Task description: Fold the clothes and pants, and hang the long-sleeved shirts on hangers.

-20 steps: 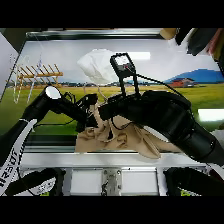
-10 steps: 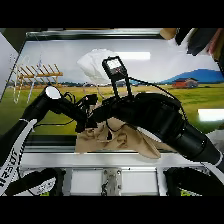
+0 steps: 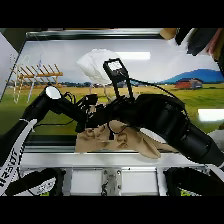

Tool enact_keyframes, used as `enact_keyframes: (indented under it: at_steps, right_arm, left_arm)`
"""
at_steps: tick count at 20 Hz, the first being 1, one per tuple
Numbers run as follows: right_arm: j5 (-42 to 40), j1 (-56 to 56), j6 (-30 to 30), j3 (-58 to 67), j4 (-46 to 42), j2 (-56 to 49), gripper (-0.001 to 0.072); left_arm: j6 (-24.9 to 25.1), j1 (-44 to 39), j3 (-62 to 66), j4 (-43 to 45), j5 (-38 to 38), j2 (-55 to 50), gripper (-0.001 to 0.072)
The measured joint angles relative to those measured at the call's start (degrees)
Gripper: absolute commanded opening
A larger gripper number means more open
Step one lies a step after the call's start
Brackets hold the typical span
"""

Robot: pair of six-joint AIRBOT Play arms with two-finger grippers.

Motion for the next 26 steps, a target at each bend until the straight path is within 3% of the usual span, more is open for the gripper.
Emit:
enact_keyframes:
  at_steps: [5,11,20,26]
  right_arm:
    - [6.1,-4.9,-3.5,0.8,5.5,3.8,0.0535]
    - [11.1,-14.1,-14.6,1.1,20.3,6.1,0.0535]
    - [21.5,-30.2,-40.3,1.3,35.5,6.4,0.0535]
    - [19.8,-33.8,-52.0,1.3,37.4,6.3,0.0535]
  left_arm:
    - [0.0,0.0,0.0,0.1,0.0,0.0,0.002]
    - [0.0,0.0,0.0,0.2,0.0,0.0,0.002]
    - [0.0,0.0,0.0,0.2,0.0,0.0,0.0021]
    - [0.0,0.0,0.0,0.2,0.0,0.0,0.002]
